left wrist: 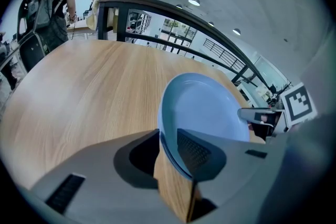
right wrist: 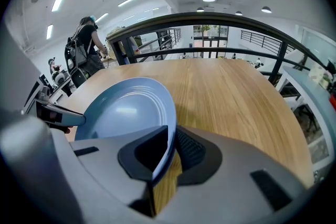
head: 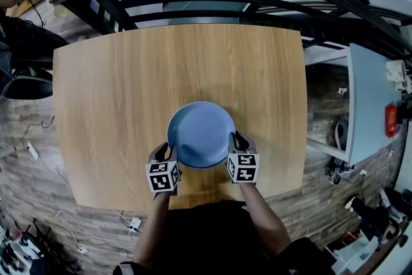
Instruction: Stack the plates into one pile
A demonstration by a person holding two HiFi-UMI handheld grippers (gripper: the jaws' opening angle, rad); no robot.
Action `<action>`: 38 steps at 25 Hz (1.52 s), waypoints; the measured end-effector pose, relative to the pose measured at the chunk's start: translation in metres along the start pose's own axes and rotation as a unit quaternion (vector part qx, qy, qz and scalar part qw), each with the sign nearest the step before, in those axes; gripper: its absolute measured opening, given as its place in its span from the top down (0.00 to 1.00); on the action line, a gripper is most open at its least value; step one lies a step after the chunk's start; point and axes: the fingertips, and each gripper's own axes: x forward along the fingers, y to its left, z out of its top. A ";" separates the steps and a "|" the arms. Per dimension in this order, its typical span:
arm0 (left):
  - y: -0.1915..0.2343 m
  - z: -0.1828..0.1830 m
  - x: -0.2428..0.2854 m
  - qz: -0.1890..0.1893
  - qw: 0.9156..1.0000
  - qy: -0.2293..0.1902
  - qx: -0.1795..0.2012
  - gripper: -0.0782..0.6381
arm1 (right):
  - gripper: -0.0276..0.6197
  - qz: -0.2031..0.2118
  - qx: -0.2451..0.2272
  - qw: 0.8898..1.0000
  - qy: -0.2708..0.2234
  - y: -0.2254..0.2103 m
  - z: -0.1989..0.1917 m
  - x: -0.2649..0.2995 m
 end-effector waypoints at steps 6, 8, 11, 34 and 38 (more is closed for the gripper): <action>0.000 0.002 -0.001 -0.003 1.000 -0.003 0.003 0.75 | 0.89 -0.005 0.000 1.000 0.002 -0.005 -0.002 -0.002; -0.001 0.001 -0.002 -0.003 1.000 -0.003 0.003 0.75 | 0.89 -0.004 -0.001 1.000 0.001 -0.005 -0.003 -0.003; -0.001 0.001 -0.002 -0.004 1.000 -0.003 0.001 0.75 | 0.89 -0.005 0.001 1.000 0.000 -0.005 -0.001 -0.003; -0.008 0.022 -0.025 -0.004 0.998 -0.055 0.009 0.75 | 0.89 0.001 0.001 0.999 -0.040 -0.002 0.020 -0.028; -0.014 0.027 -0.037 -0.004 0.997 -0.071 0.017 0.80 | 0.89 0.008 0.003 0.999 -0.050 0.001 0.022 -0.037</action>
